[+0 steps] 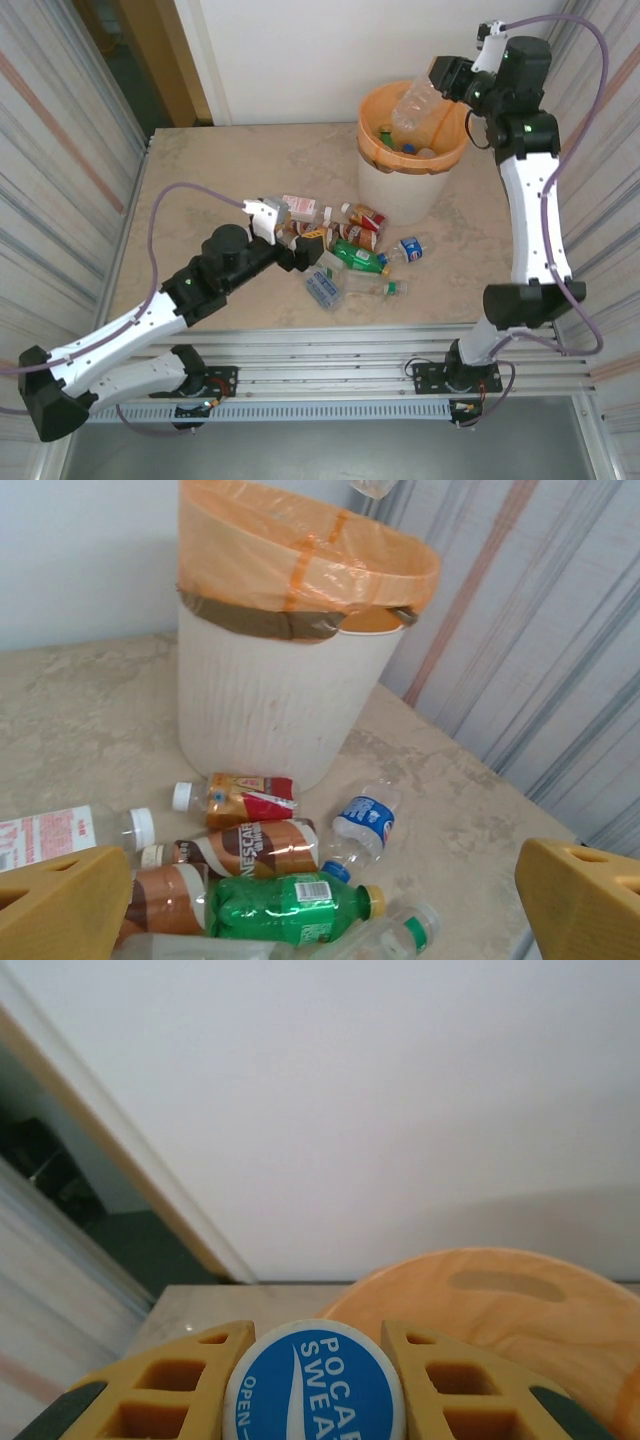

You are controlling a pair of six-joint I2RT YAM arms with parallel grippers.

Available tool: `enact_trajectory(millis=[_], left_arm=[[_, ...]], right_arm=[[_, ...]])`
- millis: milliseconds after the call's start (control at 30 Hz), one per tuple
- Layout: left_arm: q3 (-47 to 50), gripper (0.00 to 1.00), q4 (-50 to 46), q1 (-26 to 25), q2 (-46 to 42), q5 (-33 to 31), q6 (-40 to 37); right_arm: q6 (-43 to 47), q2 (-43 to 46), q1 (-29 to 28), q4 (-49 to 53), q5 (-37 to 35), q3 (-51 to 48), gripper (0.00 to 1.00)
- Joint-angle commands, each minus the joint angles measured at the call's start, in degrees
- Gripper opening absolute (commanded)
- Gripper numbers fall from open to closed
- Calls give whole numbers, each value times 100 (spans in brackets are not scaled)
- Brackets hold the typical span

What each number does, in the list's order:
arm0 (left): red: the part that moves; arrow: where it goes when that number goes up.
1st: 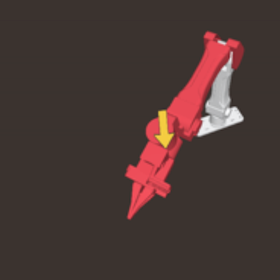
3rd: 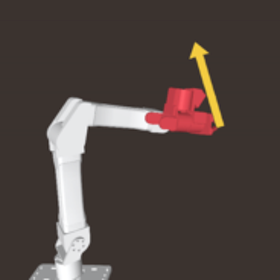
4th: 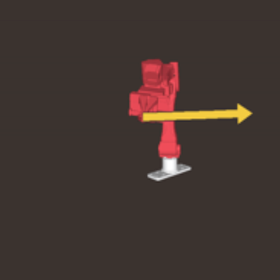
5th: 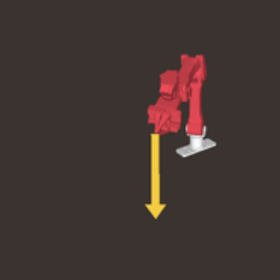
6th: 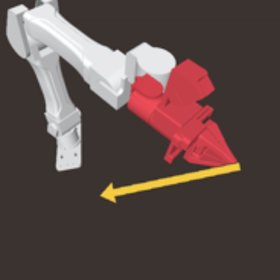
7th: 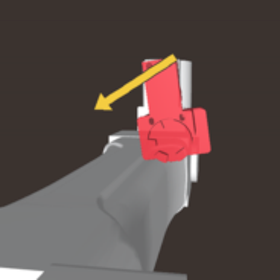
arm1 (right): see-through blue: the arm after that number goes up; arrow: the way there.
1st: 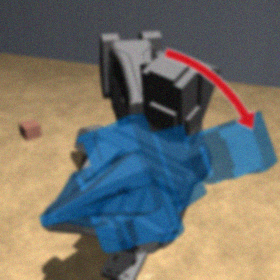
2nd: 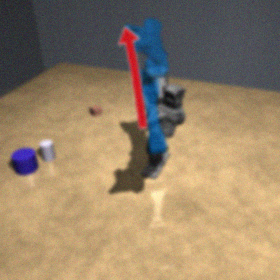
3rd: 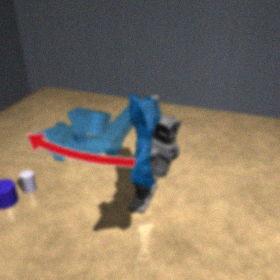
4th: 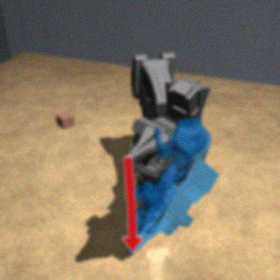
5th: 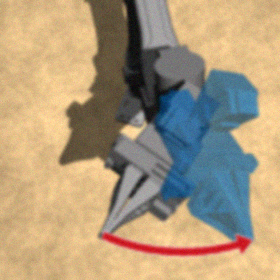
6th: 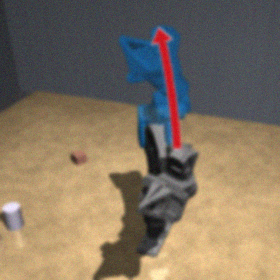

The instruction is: Put the plastic bottles in the bin

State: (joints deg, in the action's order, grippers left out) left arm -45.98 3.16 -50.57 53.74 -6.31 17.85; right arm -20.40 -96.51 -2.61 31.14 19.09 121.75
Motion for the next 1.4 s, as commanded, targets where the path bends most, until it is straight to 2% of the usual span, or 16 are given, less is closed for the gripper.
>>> enact_trajectory(millis=[0,300,533,700,900,1200,1367], left_arm=[[94,99,-150,47,-198,-436,236],[93,99,-610,73,-187,-900,629],[-13,99,-941,104,-27,-1134,931],[-170,99,-1294,100,223,-1316,1267],[-227,99,-1501,100,496,-1330,1619],[-281,99,-1924,78,979,-1276,2260],[-311,99,-2053,-114,1366,-1269,2625]], right_arm=[[-56,-562,81,309,-63,409,4],[-89,-1491,31,479,-3,657,5],[14,-1848,-168,561,23,617,12],[89,-2016,-266,663,-81,652,29],[172,-2065,-268,794,-210,692,65],[408,-1779,-208,1140,-382,913,76],[545,-1436,-205,1455,-672,823,86]])
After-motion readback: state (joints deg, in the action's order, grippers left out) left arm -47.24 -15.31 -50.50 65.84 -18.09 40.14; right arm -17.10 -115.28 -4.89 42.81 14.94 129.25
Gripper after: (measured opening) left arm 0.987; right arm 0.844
